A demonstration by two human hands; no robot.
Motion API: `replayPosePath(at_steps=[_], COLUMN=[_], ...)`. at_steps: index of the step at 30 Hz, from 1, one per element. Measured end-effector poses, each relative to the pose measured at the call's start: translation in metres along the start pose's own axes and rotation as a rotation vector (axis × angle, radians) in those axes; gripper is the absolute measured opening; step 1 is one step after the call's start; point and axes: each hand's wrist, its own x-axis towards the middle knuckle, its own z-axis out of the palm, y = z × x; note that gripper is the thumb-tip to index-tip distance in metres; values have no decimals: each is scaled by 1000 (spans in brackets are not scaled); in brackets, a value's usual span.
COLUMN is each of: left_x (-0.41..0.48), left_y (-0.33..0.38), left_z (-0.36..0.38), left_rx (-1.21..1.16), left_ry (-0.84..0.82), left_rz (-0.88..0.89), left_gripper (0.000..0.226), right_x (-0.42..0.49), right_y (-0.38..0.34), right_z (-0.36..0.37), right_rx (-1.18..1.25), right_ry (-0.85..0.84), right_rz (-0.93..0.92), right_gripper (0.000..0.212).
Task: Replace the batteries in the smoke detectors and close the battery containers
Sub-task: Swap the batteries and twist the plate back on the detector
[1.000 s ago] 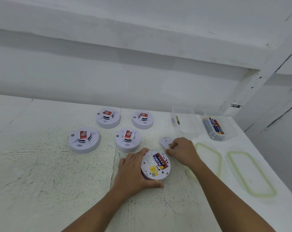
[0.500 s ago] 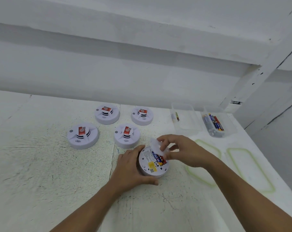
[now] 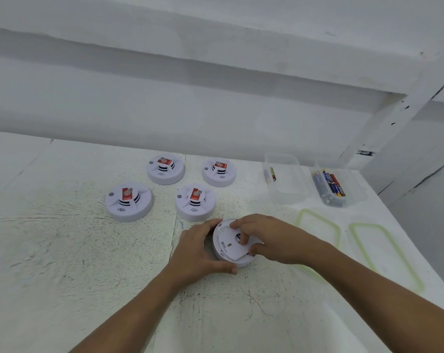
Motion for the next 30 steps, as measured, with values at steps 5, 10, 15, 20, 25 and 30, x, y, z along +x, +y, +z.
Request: replayPosePath(at_steps=[5,10,15,20,25,30], left_x=[1,2,2,3,2,3], left_y=[2,-1,1,1,2,0], left_z=[-1,0,0,0,-1,1], left_rx=[-30,-31,-30,-44,-24,-11], left_ry=[6,2,6,9,22,24], left_rz=[13,11,29,38,35,26], left_gripper=[100,100,100,99,98,102], right_x=[2,7,7,4,0,-2], right_y=[-1,-2,-1,1,-4,-3], right_z=[-1,-1,1,5,11,20], right_rx=[-20,-46,-43,-8,-1,78], right_ry=[-13,-28,-20,-5,14,69], right_rz=[-15,-36,-45,-57,5,-3], right_gripper=[22,18,16,17,43,38])
